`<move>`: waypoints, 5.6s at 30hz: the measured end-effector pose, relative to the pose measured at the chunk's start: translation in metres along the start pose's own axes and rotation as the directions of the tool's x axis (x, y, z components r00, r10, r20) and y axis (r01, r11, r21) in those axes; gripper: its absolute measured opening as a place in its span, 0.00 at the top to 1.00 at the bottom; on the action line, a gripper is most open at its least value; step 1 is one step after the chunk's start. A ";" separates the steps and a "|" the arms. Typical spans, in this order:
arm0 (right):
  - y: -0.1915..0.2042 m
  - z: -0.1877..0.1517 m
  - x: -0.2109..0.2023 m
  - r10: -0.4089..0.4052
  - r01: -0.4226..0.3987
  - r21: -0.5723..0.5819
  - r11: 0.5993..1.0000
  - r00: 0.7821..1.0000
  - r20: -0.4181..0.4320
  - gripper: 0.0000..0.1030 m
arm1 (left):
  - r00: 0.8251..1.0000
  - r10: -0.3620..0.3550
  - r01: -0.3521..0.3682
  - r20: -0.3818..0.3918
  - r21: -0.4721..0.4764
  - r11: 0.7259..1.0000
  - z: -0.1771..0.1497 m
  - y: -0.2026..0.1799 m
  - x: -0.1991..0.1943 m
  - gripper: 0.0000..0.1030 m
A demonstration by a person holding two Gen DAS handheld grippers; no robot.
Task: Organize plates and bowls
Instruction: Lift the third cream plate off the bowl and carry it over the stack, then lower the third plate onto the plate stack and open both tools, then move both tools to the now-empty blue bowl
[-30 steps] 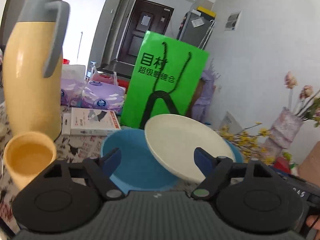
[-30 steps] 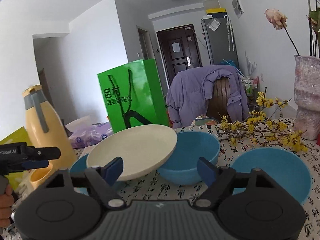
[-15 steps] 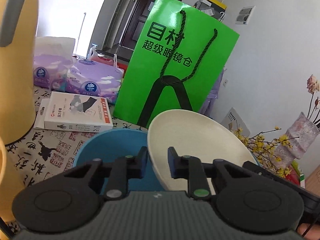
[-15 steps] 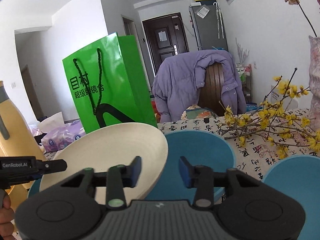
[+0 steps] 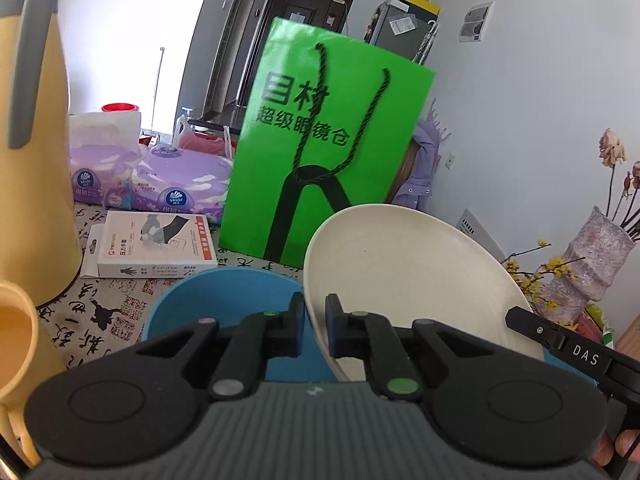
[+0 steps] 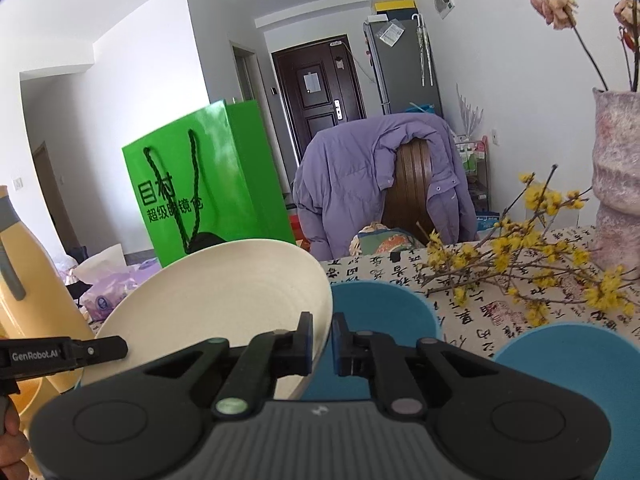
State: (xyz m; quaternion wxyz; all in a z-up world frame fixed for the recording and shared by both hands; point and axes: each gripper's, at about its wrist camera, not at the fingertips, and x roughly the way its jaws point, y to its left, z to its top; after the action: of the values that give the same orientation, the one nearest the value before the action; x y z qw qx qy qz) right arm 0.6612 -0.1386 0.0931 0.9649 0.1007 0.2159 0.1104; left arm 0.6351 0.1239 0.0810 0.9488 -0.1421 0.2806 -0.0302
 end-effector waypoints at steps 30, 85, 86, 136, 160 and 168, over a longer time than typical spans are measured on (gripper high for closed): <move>-0.092 -0.085 -0.294 -0.060 0.059 0.017 0.998 0.996 0.073 0.91 | 0.994 -0.100 0.099 0.052 0.022 0.995 -0.161 -0.141 -0.210 0.89; 0.058 -0.216 -0.286 0.081 -0.111 -0.194 0.975 0.985 -0.153 0.88 | 0.983 0.149 -0.142 0.107 -0.074 0.987 -0.267 0.008 -0.306 0.85; 0.061 -0.215 -0.282 0.080 -0.110 -0.204 0.973 0.986 -0.149 0.88 | 0.983 0.152 -0.145 0.101 -0.077 0.986 -0.266 0.011 -0.303 0.85; -0.012 -0.217 -0.359 0.035 -0.014 -0.295 0.955 0.997 0.066 0.52 | 0.974 -0.011 -0.033 0.228 0.190 0.981 -0.305 -0.117 -0.323 0.23; -0.123 -0.251 -0.436 -0.027 0.063 -0.197 0.978 0.983 0.180 0.15 | 0.982 -0.065 0.011 0.176 0.290 0.957 -0.352 -0.193 -0.308 0.00; -0.139 -0.217 -0.398 -0.052 0.074 -0.149 0.986 0.988 0.147 0.15 | 0.988 -0.054 0.010 0.142 0.295 0.956 -0.313 -0.202 -0.266 0.00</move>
State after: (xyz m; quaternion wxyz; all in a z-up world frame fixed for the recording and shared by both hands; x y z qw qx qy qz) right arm 0.2384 -0.3418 0.0240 0.9858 0.0267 0.1404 0.0886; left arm 0.2464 -0.1123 0.0271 0.9770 -0.0063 0.1993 -0.0761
